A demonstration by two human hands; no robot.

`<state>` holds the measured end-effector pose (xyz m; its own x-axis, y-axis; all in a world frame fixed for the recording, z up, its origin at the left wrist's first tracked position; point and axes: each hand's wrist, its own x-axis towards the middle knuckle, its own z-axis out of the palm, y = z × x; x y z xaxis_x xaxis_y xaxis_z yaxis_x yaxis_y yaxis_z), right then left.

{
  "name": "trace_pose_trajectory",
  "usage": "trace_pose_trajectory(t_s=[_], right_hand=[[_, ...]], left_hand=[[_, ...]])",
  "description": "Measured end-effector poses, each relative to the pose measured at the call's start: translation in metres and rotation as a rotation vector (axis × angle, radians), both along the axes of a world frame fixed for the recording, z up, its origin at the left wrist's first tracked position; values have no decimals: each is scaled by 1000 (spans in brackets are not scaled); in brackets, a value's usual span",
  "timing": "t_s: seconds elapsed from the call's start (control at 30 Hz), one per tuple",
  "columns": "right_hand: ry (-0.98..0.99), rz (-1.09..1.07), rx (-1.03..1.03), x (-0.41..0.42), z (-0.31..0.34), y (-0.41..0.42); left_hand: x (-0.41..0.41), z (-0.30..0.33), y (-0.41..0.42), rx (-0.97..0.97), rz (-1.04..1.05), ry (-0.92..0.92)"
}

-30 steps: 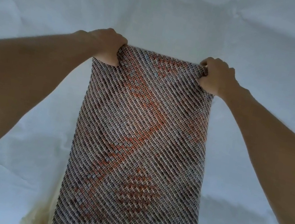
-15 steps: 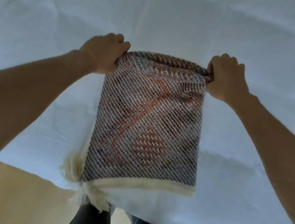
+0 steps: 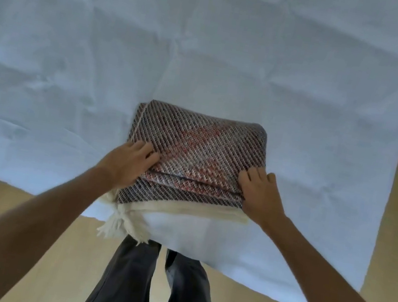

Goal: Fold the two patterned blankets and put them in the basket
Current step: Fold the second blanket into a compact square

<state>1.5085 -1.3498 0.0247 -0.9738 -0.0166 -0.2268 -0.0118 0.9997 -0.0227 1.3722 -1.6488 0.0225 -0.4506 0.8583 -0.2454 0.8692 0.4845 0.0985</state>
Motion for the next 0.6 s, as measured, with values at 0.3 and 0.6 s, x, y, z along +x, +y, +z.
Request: trace_pose_trajectory(t_s=[0.3, 0.6], right_hand=[[-126, 4, 31, 59, -40, -25], [210, -198, -105, 3, -38, -38]], left_hand=[[68, -28, -19, -243, 21, -57], [35, -39, 29, -58, 171, -6]])
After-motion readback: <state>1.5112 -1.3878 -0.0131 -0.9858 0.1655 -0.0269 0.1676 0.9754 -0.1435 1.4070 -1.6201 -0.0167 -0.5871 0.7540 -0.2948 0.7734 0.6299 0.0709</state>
